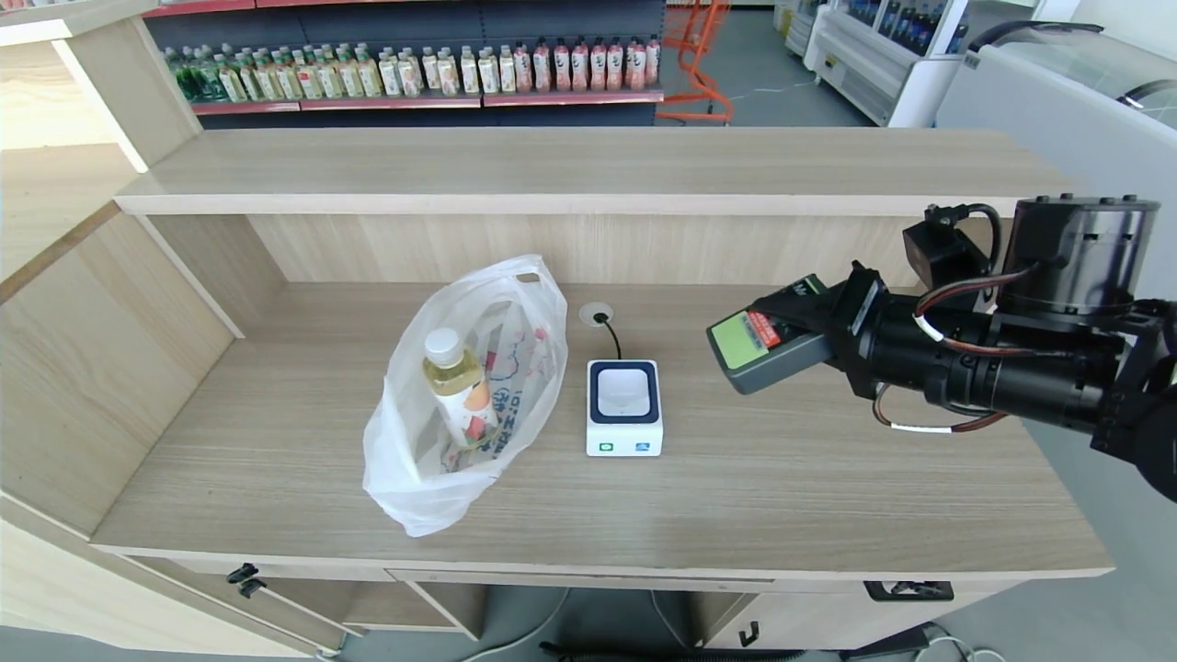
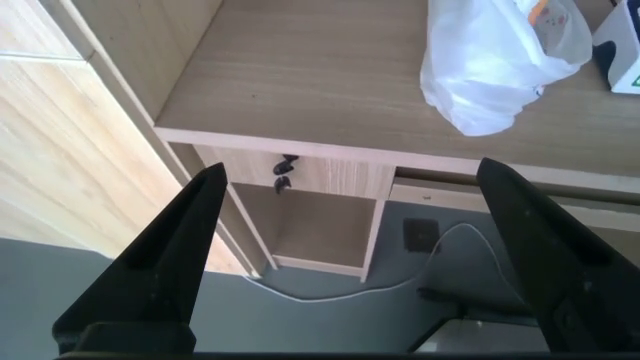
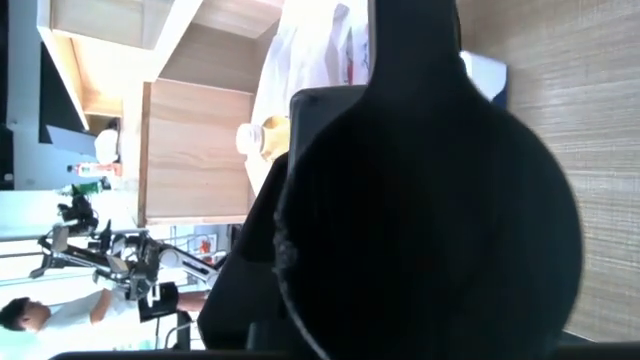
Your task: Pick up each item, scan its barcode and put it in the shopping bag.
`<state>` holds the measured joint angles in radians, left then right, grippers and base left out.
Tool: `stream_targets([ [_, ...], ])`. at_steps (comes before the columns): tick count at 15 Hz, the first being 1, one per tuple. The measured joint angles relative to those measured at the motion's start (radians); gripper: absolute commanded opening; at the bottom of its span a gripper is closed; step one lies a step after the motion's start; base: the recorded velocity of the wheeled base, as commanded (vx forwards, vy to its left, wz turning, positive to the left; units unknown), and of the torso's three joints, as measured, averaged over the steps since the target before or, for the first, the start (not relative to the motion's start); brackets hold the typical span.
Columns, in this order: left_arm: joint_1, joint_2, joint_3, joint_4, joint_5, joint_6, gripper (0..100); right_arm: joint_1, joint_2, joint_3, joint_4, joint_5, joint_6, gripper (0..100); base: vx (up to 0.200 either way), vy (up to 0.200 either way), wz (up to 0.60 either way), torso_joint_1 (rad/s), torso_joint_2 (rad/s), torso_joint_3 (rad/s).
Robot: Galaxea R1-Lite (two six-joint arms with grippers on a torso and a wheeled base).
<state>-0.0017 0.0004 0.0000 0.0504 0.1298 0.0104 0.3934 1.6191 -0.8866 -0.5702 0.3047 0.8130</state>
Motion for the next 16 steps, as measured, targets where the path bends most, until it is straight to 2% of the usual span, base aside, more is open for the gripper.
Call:
stream_targets([
  [2,0.0,0.0,0.0,0.0,0.0,0.0,100,-0.001,0.001,0.004,0.001,0.001,-0.012,0,0.0,0.2,0.0,0.002,0.0,0.0],
  [5,0.0,0.0,0.0,0.0,0.0,0.0,100,0.0,0.001,0.007,0.002,0.001,-0.051,0,0.0,0.0,0.0,0.0,0.0,0.0],
  [12,0.001,0.0,0.0,0.0,0.0,0.002,100,-0.013,0.024,0.024,0.043,-0.008,-0.261,0,0.2,0.0,0.0,0.002,0.0,0.003],
  [16,0.0,0.0,0.0,0.0,0.0,-0.001,100,-0.012,0.037,0.066,0.041,-0.01,-0.355,0,0.0,0.0,0.0,0.0,0.0,0.0],
])
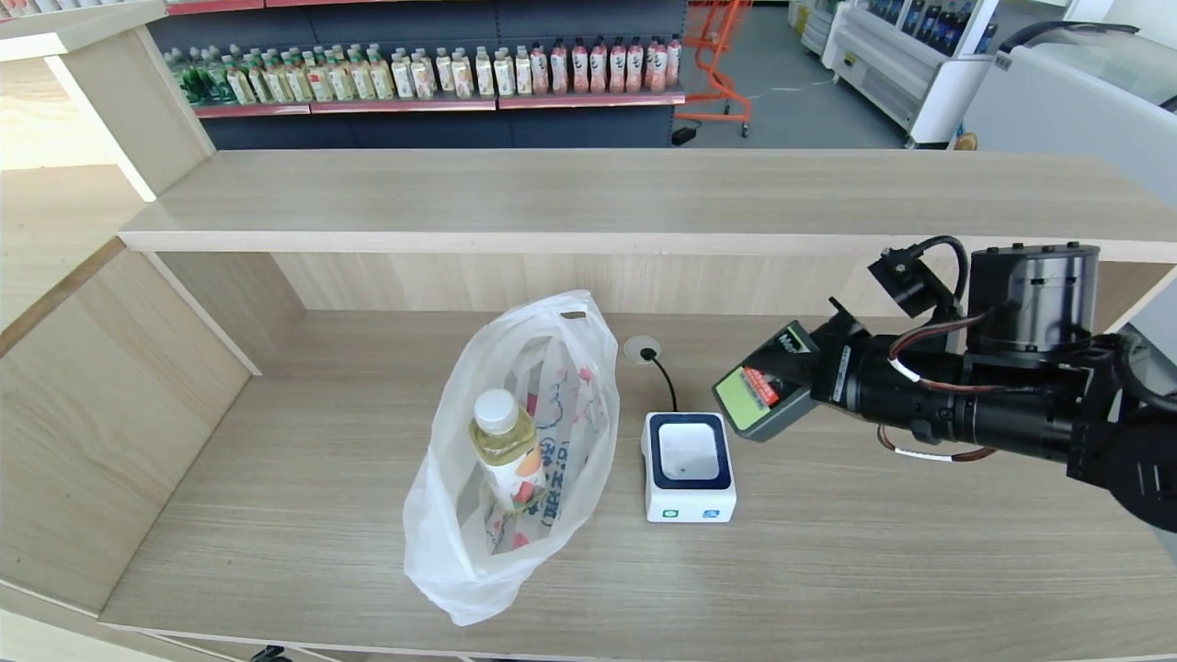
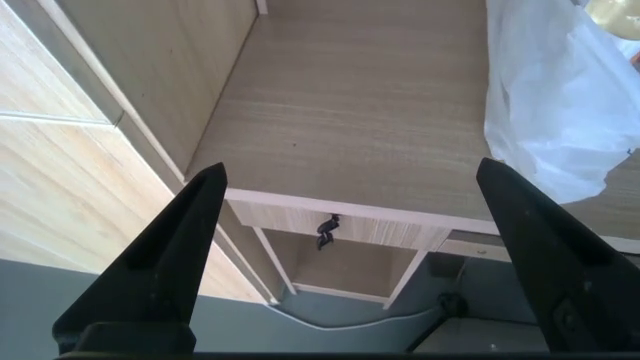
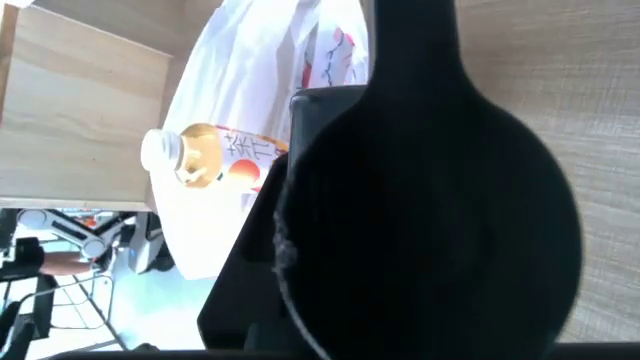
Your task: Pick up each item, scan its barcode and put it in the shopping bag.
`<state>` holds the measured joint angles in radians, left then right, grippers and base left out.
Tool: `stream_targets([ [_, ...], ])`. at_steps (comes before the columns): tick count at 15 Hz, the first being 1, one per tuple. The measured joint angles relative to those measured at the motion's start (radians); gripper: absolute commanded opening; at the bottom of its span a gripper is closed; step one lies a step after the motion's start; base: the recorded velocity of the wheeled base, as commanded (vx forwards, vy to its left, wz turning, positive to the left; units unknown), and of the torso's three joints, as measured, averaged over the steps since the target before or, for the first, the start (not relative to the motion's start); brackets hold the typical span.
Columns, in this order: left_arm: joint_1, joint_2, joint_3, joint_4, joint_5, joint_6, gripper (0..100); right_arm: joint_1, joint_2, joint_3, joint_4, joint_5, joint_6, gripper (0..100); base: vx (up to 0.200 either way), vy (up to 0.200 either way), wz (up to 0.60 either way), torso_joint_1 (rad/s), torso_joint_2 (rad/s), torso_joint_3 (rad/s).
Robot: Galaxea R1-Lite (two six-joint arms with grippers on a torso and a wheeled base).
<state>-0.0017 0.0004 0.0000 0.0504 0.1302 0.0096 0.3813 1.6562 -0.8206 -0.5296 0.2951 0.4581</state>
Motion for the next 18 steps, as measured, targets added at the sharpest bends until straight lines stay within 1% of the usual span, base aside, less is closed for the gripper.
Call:
stream_targets([
  [2,0.0,0.0,0.0,0.0,0.0,0.0,100,0.008,0.005,0.03,0.002,0.002,-0.027,0,0.0,0.0,0.0,0.0,0.0,0.0],
  [4,0.0,0.0,0.0,0.0,0.0,0.0,100,0.013,0.024,0.051,0.004,0.002,-0.091,0,0.0,0.0,0.0,0.0,0.0,0.0],
  [6,0.0,0.0,0.0,0.0,0.0,0.0,100,0.023,0.056,0.055,0.001,0.002,-0.12,0,0.0,0.0,0.0,0.0,0.0,0.0],
  [12,0.0,0.0,0.0,0.0,0.0,-0.001,100,0.048,0.162,0.037,-0.029,0.008,-0.131,0,0.0,0.0,0.0,0.0,0.0,0.0],
  [14,0.0,0.0,0.0,0.0,0.0,-0.001,100,0.054,0.193,0.029,-0.067,0.008,-0.131,0,0.0,0.0,0.0,0.0,0.0,0.0],
  [18,0.0,0.0,0.0,0.0,0.0,0.0,100,0.077,0.242,-0.019,-0.095,0.009,-0.132,0,0.0,0.0,0.0,0.0,0.0,0.0],
])
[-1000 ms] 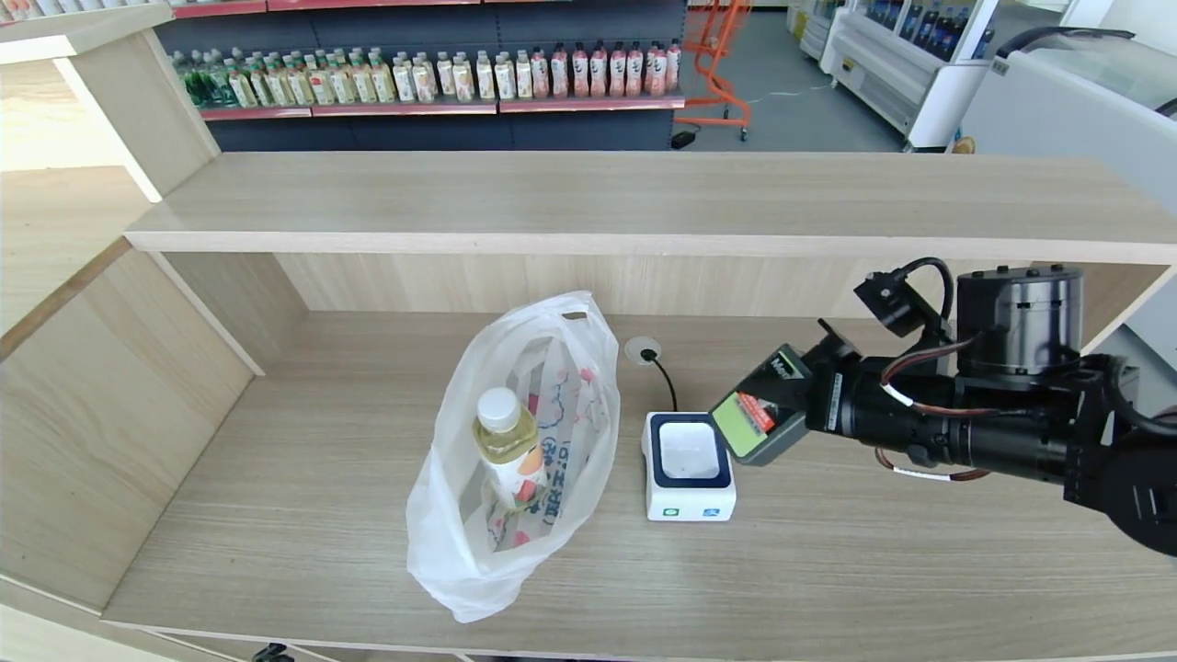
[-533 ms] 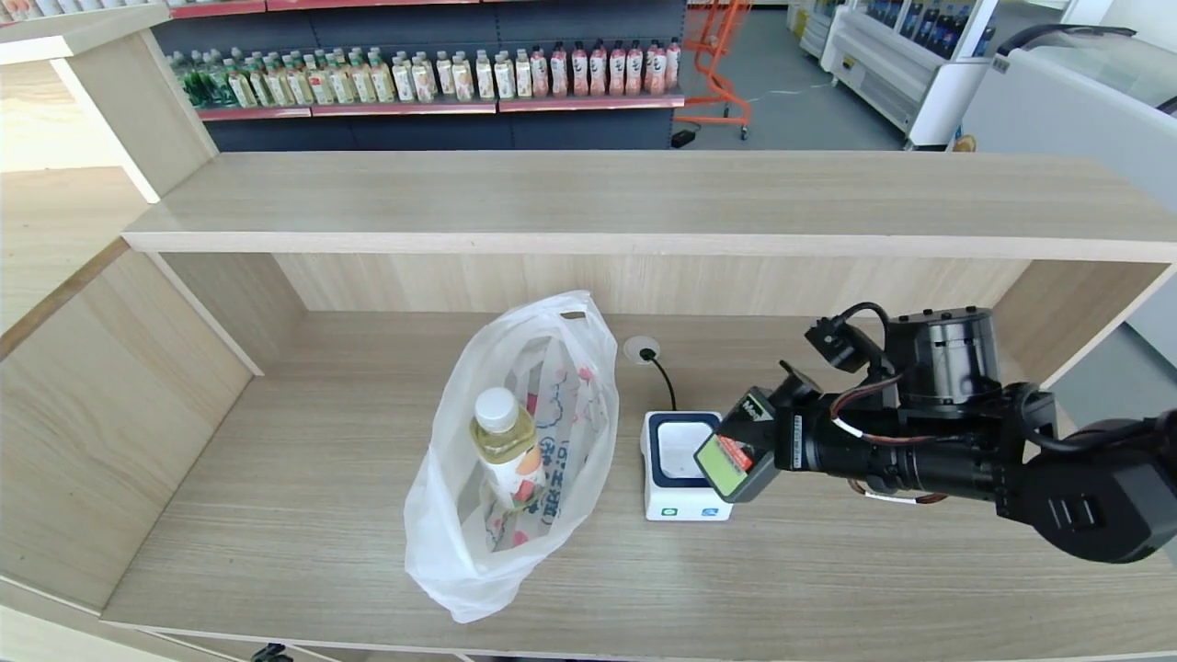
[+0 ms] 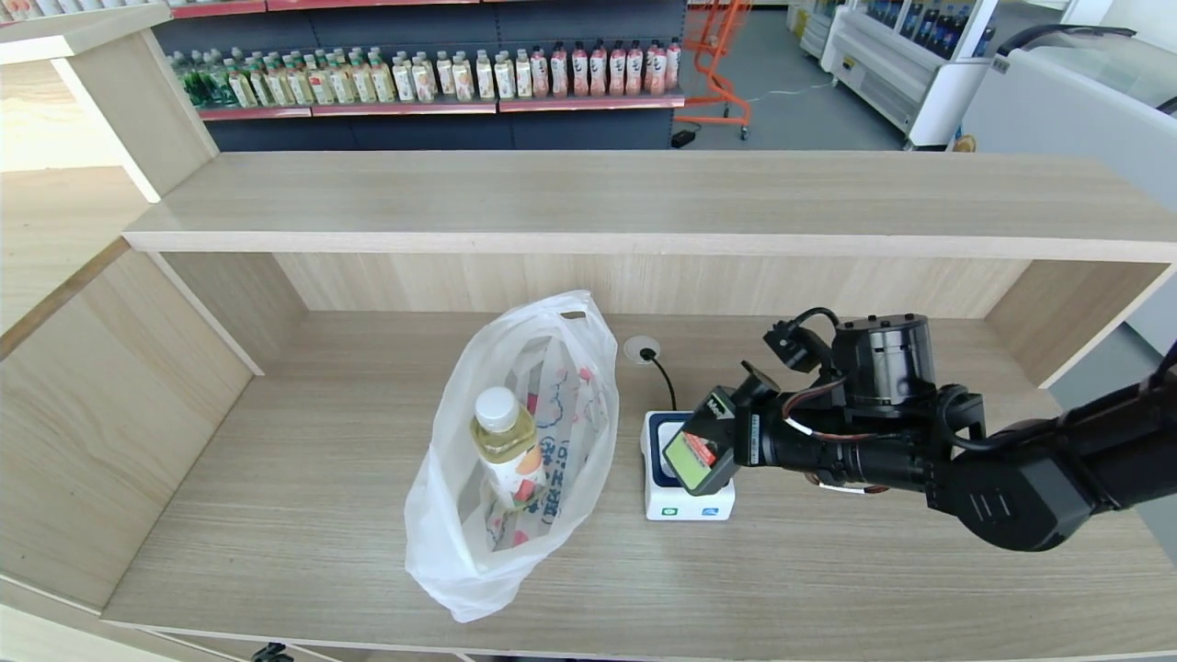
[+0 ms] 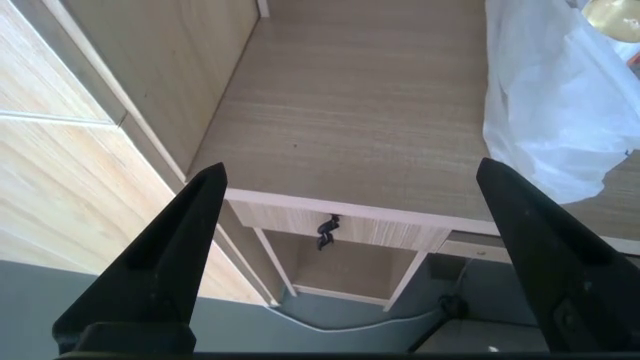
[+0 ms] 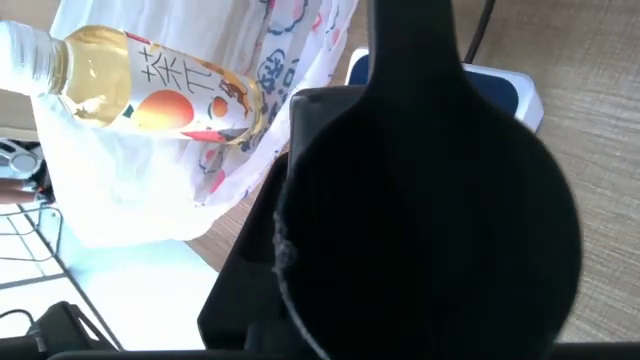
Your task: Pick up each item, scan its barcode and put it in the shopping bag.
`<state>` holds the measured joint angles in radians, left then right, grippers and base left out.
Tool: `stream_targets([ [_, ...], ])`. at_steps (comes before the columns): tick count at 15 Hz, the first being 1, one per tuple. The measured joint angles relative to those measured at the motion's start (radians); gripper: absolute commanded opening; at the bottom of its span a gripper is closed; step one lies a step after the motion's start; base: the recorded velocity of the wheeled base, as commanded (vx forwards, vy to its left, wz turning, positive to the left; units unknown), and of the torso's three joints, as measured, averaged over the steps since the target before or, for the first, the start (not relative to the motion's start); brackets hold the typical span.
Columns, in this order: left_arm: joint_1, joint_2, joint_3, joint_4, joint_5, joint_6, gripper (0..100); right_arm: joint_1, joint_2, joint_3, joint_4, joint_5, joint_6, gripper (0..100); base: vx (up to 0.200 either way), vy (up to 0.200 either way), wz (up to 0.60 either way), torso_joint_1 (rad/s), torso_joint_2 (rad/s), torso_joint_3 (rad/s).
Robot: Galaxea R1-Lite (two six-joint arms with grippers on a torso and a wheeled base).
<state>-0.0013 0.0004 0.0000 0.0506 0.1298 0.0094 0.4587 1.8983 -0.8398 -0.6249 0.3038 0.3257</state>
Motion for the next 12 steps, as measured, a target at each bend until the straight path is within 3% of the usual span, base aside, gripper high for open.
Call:
stream_targets([
  [4,0.0,0.0,0.0,0.0,0.0,0.0,100,0.014,0.042,-0.02,0.0,-0.004,-0.077,0,0.0,0.0,0.0,0.0,0.0,0.0],
  [12,0.0,0.0,0.0,0.0,0.0,0.0,100,0.006,0.063,-0.056,0.003,-0.005,-0.099,0,0.0,0.0,0.0,0.0,0.0,0.0],
])
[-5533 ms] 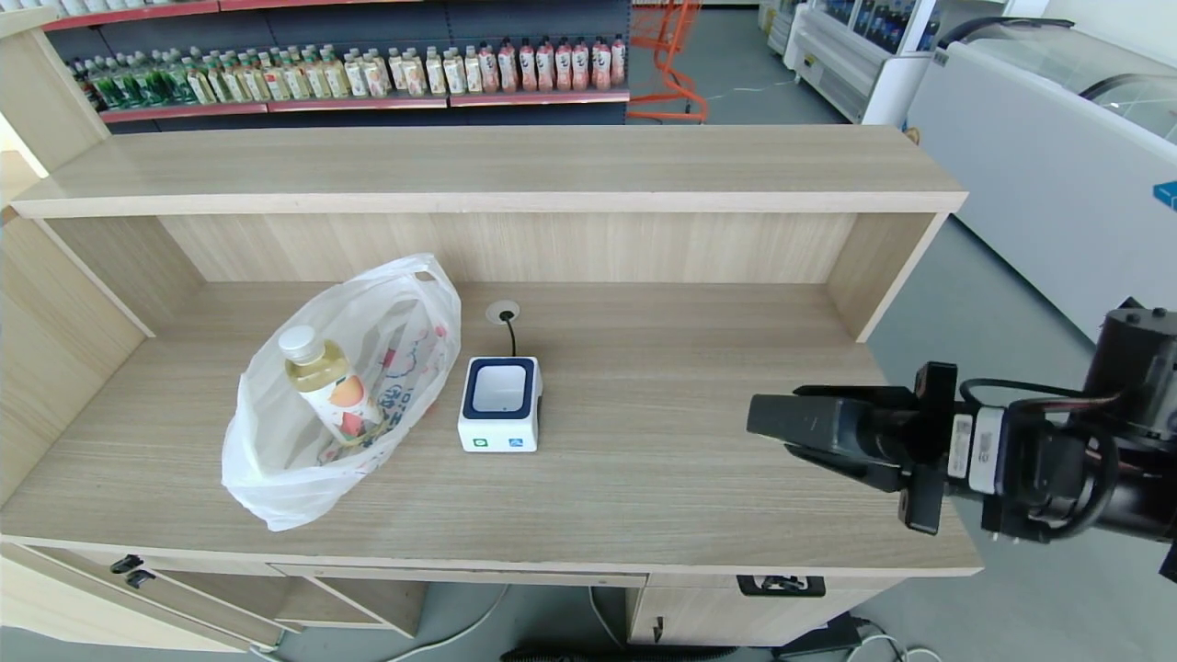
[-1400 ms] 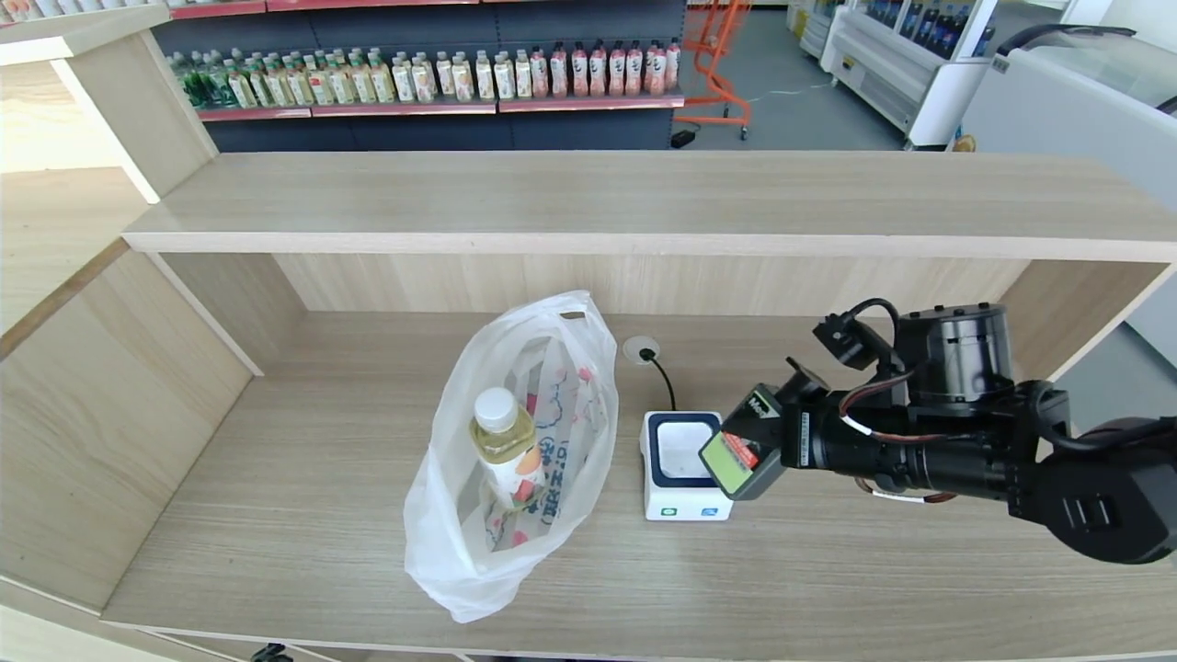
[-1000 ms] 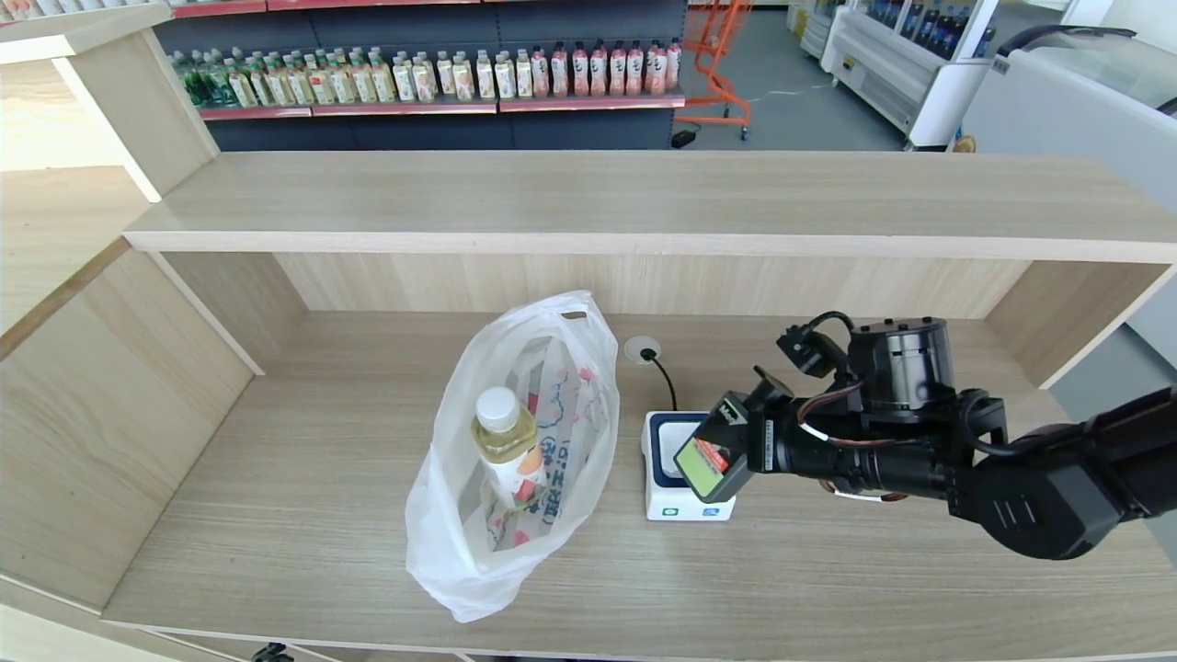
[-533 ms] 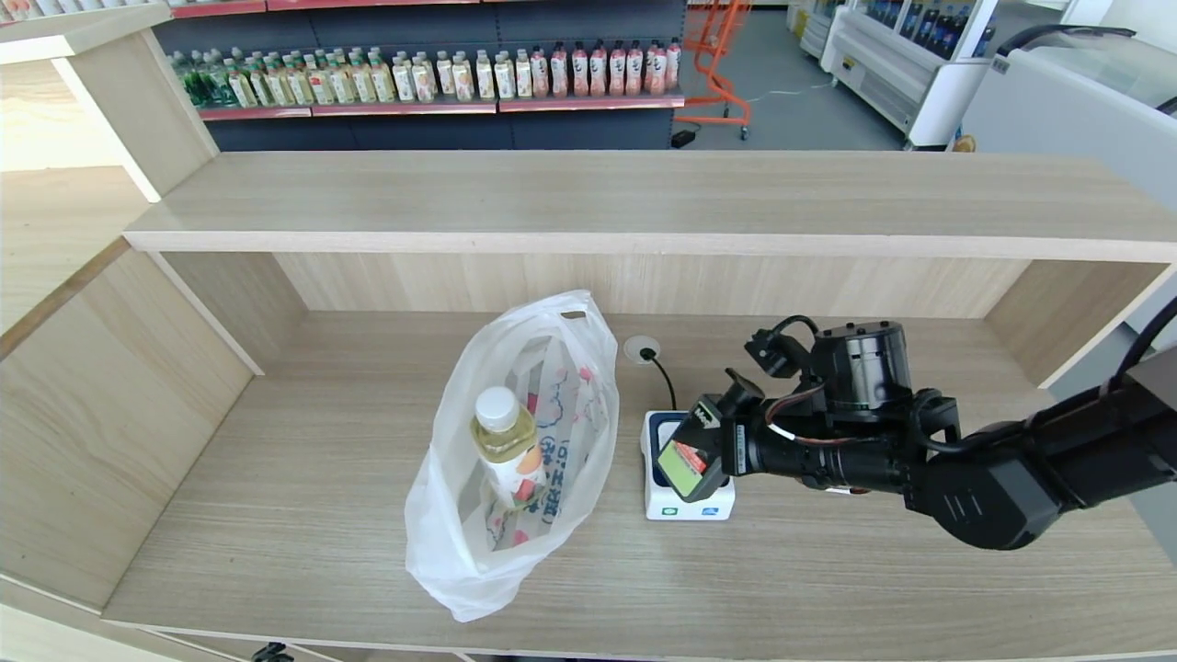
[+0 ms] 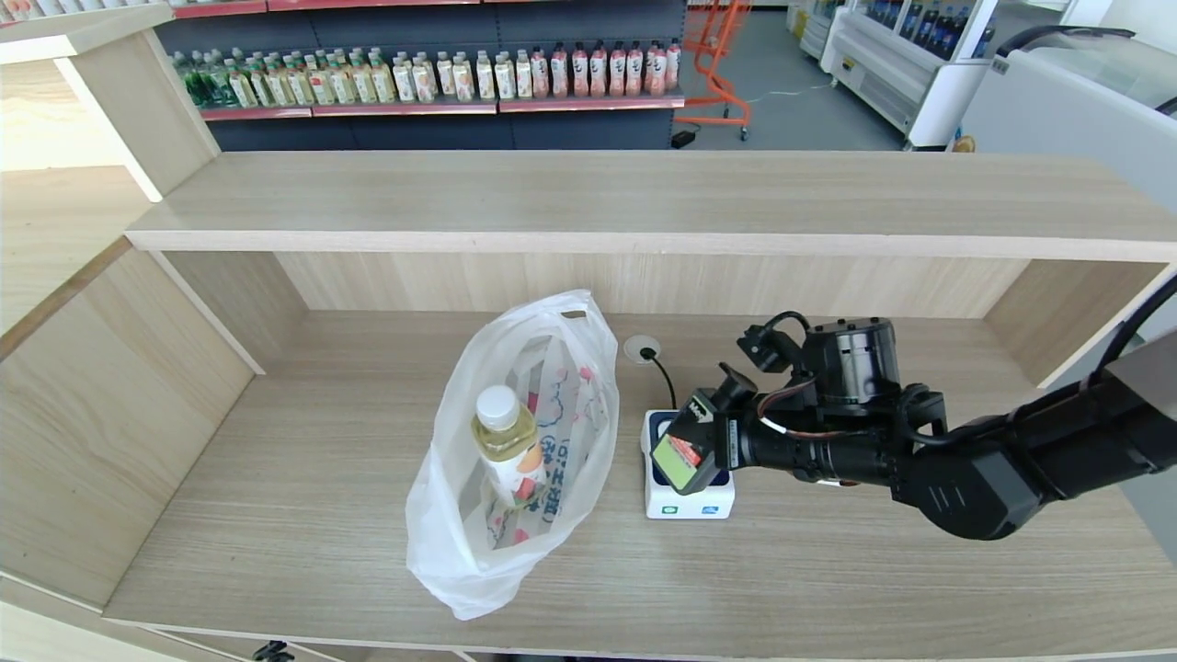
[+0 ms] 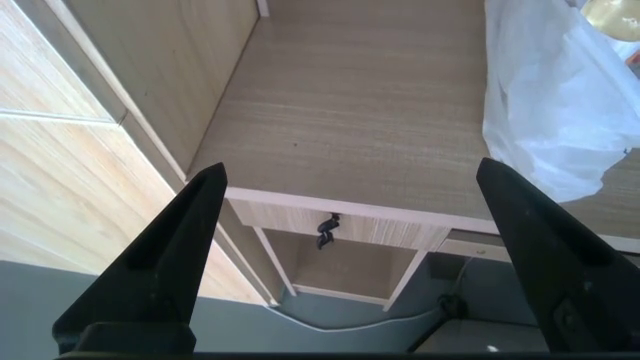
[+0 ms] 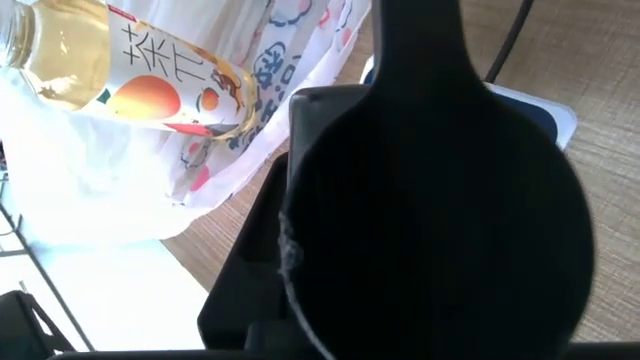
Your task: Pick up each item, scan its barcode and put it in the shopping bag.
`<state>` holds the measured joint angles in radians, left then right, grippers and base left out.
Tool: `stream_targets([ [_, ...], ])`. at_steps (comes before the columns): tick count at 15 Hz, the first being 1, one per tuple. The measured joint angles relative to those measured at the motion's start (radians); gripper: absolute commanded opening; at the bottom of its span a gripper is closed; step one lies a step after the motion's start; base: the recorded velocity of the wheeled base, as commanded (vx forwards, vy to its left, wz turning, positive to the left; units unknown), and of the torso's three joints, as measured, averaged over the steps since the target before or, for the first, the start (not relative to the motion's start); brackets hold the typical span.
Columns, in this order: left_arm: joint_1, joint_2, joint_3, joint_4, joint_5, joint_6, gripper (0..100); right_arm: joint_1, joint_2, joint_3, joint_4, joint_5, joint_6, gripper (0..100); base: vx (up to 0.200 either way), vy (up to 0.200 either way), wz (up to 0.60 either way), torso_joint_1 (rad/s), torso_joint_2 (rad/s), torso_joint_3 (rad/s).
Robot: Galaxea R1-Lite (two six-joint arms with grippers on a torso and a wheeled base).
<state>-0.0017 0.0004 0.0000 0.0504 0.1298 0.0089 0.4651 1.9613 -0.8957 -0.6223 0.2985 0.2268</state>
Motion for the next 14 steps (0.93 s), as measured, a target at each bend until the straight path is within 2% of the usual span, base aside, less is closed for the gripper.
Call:
stream_targets([
  [5,0.0,0.0,0.0,0.0,0.0,0.0,100,-0.014,-0.193,0.012,-0.002,-0.021,-0.049,0,0.0,0.0,0.0,0.0,0.0,0.0],
  [7,0.0,0.0,0.0,0.0,0.0,0.0,100,-0.073,-0.267,0.055,-0.008,-0.025,-0.149,0,0.0,0.0,0.0,0.0,0.0,0.0],
  [9,0.001,0.0,0.0,0.0,0.0,0.0,100,-0.118,-0.297,0.117,-0.07,-0.004,-0.203,0,0.0,0.0,0.0,0.0,0.0,0.0],
  [13,0.0,0.0,0.0,0.0,0.0,0.001,100,-0.145,-0.322,0.174,-0.111,0.017,-0.213,0,0.0,0.0,0.0,0.0,0.0,0.0],
  [14,0.0,0.0,0.0,0.0,0.0,0.001,100,-0.147,-0.326,0.176,-0.111,0.017,-0.213,0,0.0,0.2,0.0,0.007,0.0,0.007],
])
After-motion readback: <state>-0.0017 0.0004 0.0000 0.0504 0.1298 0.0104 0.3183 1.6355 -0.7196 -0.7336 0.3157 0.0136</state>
